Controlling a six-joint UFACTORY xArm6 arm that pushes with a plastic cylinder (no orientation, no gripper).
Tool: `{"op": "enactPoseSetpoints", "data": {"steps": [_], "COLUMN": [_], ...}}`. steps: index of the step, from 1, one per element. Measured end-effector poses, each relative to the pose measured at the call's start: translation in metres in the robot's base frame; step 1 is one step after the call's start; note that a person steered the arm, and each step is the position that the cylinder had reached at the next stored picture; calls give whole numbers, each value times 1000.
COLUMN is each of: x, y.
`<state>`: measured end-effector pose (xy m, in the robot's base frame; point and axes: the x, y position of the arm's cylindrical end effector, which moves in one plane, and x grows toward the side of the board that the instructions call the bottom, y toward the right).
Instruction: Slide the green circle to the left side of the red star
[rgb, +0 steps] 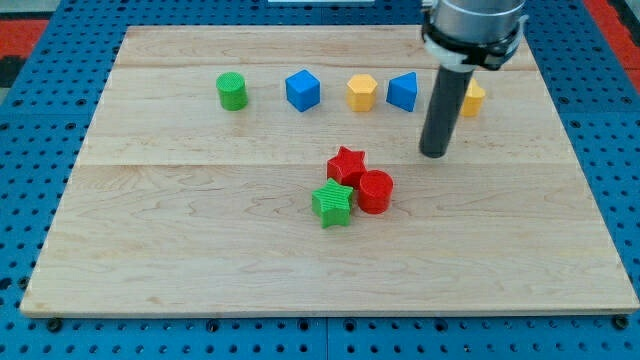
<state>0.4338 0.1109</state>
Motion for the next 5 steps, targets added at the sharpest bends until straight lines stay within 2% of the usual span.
{"op": "enactPoseSetpoints", "data": {"steps": [2, 3, 4, 5], "x": [3, -23, -37, -47], "y": [-113, -115, -173, -258]}}
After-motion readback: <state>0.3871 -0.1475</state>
